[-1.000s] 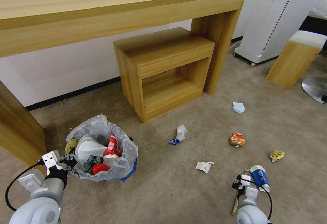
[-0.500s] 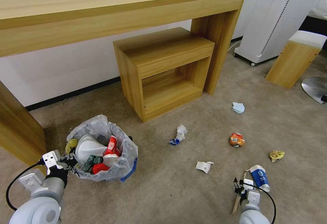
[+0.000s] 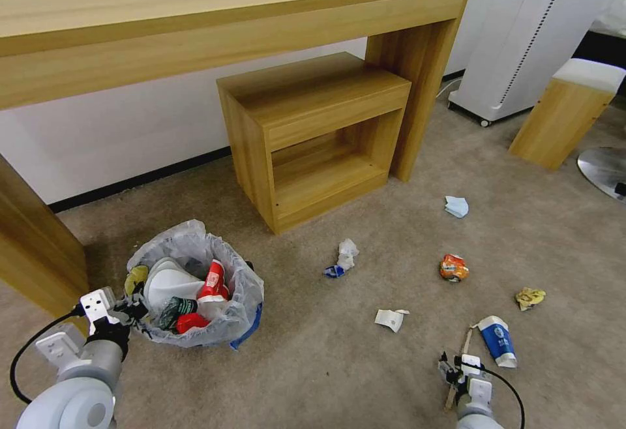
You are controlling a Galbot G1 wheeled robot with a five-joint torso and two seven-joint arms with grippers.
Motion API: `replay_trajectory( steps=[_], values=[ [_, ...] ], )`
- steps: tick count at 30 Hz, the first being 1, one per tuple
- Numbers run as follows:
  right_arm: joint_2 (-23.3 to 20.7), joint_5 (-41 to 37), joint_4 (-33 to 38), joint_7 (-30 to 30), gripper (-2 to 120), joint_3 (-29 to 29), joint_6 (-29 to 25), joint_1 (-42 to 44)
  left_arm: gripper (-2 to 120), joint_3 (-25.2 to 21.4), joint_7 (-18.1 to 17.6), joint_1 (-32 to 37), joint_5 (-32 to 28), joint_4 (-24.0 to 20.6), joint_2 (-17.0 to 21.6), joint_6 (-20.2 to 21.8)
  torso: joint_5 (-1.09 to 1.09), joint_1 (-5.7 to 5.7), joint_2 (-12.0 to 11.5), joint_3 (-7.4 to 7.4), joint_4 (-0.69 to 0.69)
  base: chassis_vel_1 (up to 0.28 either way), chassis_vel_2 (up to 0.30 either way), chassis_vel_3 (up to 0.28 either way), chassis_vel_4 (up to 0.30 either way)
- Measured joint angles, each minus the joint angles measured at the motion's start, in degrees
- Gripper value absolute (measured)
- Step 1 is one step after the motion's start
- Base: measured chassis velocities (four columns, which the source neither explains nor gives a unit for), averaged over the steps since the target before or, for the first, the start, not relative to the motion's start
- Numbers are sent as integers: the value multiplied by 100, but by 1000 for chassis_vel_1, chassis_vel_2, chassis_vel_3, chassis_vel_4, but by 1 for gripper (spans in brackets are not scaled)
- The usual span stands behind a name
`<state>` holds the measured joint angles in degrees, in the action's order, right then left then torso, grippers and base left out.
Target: Pick up the trash bin and place the garbage on the floor into it.
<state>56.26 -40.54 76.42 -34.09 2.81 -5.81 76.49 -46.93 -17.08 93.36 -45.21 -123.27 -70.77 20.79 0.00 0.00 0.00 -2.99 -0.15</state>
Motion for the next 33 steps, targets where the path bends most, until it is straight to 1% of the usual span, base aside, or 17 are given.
replay_trajectory(
  steps=[10, 11, 12, 13, 15, 16, 18, 19, 20, 21, 22, 32, 33],
  values=[
    [48, 108, -141, 50, 69, -8, -97, 57, 2, -2, 1, -12, -11, 2, 15, -7, 0, 0, 0, 0, 0, 0, 0, 0, 0],
    [56, 120, -165, 52, 68, -11, -106, 56, 2, 0, 2, -12, -11, 2, 13, -7, 0, 0, 0, 0, 0, 0, 0, 0, 0],
    [66, 131, -188, 60, 63, -18, -115, 50, 2, 2, 1, -12, -11, 2, 10, -8, 0, 0, 0, 0, 0, 0, 0, 0, 0],
    [66, 131, -188, 60, 63, -18, -115, 50, 2, 2, 1, -12, -11, 2, 10, -8, 0, 0, 0, 0, 0, 0, 0, 0, 0],
    [79, 155, -231, 69, 54, -39, -134, 35, 2, 4, 2, -12, -13, 2, 9, -8, 0, 0, 0, 0, 0, 0, 0, 0, 0],
    [79, 155, -231, 69, 54, -39, -134, 35, 2, 4, 2, -12, -13, 2, 9, -8, 0, 0, 0, 0, 0, 0, 0, 0, 0],
    [86, 189, -268, 79, 48, -60, -148, 21, 2, 2, 2, -11, -22, -6, 13, -9, 0, 0, 0, 0, 1, 0, 0, 0, 0],
    [86, 189, -268, 79, 48, -60, -148, 21, 2, 2, 2, -11, -22, -6, 13, -9, 0, 0, 0, 0, 1, 0, 0, 0, 0],
    [93, 202, -289, 79, 41, -66, -157, 11, 2, 1, 2, -11, -24, -10, 14, -9, 1, 0, 0, 0, 1, 0, 0, 0, 0],
    [96, 207, -300, 79, 38, -67, -160, 9, 2, 0, 2, -11, -24, -10, 14, -9, 1, 0, 0, 0, 1, 0, 0, 0, 0],
    [99, 215, -306, 81, 32, -72, -163, 11, 2, -1, 2, -13, -26, -10, 14, -9, 0, 0, 0, 0, 1, 0, 0, 0, 0],
    [135, 325, -397, 112, 28, -82, -231, 17, 2, 2, 2, -27, -46, -10, 17, -11, 0, 0, 0, 0, 1, 0, 0, 0, 0],
    [137, 335, -408, 116, 25, -82, -238, 19, 2, 8, 2, -27, -51, -10, 17, -11, 0, 0, 0, 0, 1, 0, 0, 0, 0]
  ],
)
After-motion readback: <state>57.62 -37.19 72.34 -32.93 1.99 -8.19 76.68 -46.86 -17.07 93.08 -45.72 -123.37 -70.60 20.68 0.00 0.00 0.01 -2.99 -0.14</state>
